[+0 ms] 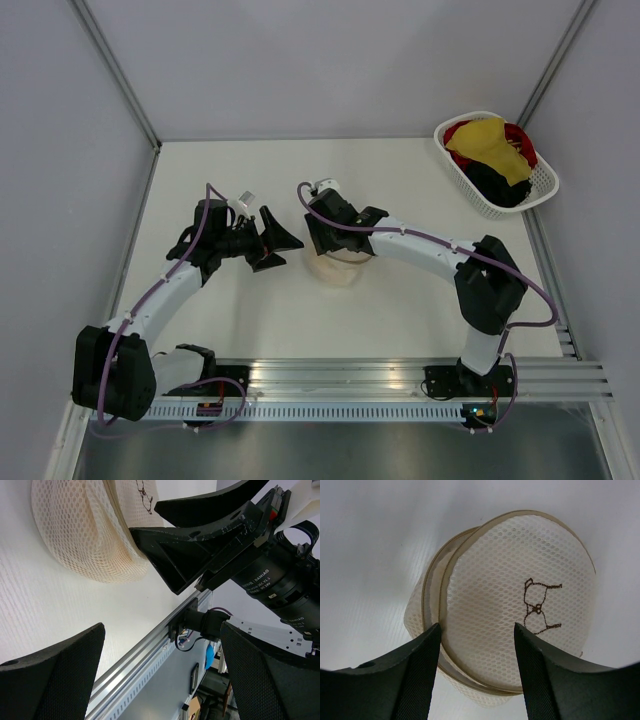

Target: Unzip the laundry bag and remove the bra

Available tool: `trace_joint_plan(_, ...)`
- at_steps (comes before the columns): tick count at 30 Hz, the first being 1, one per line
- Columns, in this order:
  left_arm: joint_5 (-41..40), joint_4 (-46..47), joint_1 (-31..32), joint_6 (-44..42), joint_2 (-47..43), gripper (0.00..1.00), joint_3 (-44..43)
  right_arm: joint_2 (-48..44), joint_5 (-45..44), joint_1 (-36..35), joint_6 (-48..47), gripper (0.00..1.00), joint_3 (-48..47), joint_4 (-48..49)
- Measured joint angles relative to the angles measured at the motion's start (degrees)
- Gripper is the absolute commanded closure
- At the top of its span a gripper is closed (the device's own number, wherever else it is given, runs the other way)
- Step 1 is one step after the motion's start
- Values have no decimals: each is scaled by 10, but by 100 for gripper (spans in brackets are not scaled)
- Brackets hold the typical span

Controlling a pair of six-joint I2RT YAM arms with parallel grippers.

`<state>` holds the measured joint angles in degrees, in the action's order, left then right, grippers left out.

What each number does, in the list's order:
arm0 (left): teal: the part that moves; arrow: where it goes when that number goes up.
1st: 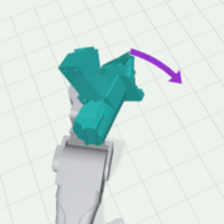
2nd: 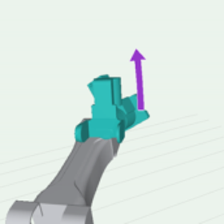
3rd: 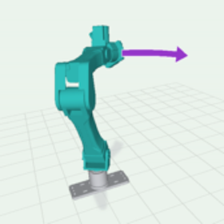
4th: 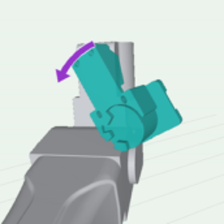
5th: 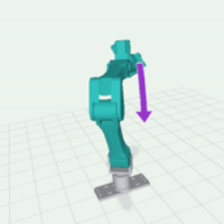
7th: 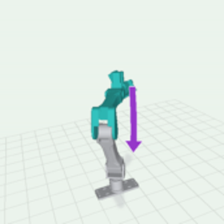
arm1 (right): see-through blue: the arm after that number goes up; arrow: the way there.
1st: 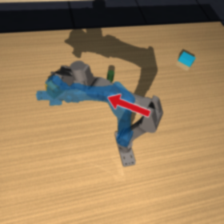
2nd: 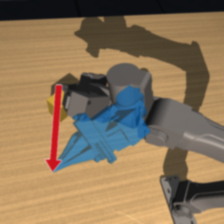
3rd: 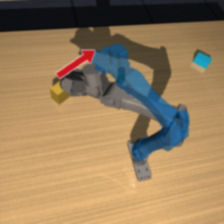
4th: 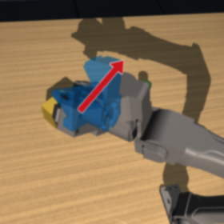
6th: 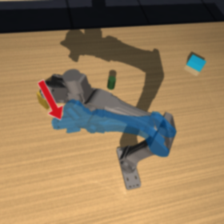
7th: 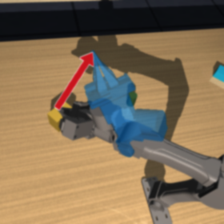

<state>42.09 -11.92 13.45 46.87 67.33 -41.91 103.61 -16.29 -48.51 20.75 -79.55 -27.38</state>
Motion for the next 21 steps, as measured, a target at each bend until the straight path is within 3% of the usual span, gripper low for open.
trace_joint_plan(15, 0, 0, -2, 0, 0, 0, 0, 10, 56, -21, 0, 38, 15, 8)
trace_joint_plan(19, 0, 0, -2, 0, 0, 1, 0, 35, 29, -26, 3, 48, 4, -9)
trace_joint_plan(21, 0, 0, -2, 0, 0, 1, 1, 50, 6, -25, 6, 63, -6, -21)
